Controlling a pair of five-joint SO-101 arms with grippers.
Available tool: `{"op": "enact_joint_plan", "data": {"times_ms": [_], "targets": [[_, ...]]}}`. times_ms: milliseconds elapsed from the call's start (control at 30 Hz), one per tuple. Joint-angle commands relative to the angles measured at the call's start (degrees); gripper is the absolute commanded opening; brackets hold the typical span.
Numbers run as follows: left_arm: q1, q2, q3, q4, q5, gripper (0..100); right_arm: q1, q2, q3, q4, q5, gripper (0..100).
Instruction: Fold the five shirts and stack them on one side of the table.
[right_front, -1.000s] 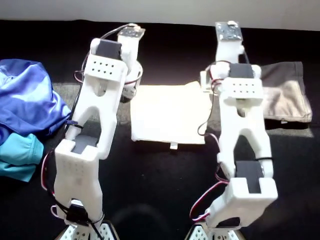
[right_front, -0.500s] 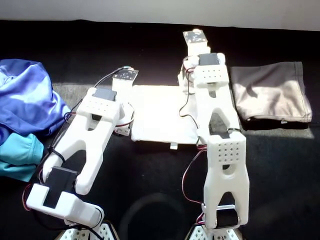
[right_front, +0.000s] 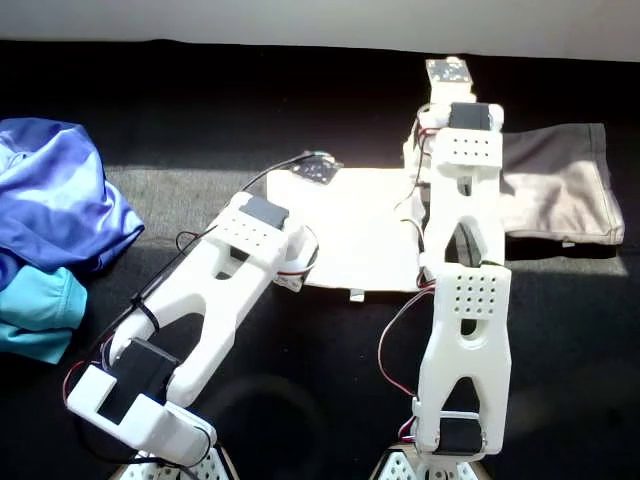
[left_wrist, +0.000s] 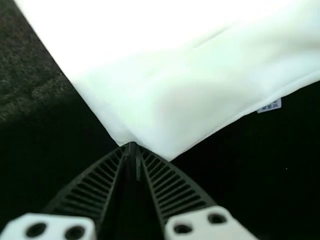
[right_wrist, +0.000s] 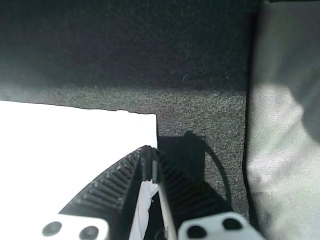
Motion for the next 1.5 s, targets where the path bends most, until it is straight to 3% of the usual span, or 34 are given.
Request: {"op": "enact_joint_plan", "data": {"times_ms": [0,133,333,633,967,1233,1300,1400,1467], "targets": [[0.57,0.66,1.01,-3.6,0.44,1,-0.31,-1.1,-9.19,4.79,-0.09,0.5],[0.92,2.24,1.36,-4.04,0.44,1,-3.03,-1.19,-13.05,6.2,-0.18,0.5],[0.92,0.84,1.27,-4.66,0.53,1,-7.25,-0.57,-7.08,6.02,-0.26,0.5],[0.57,0.31,-0.04,-5.89,0.53,1,-4.18,-0.48,0.4,4.26,0.09,0.5],[-0.92,0.31,-15.6,10.46,0.53,1,1.54,-0.57,2.68,4.35,0.18,0.5],[-8.75,0.92,-21.85,17.23,0.53,1,-0.22,-3.21,3.12,6.11,-0.26,1.3],[-11.47,1.01,-20.88,16.79,0.44,1,-1.19,-3.82,3.12,6.11,-0.26,6.7],[-14.99,1.01,-18.07,15.3,0.18,1,-2.77,-4.53,3.21,6.2,-0.26,22.5],[-17.19,1.01,-15.34,12.92,0.18,1,-3.56,-4.88,3.21,6.2,-0.35,26.4]]}}
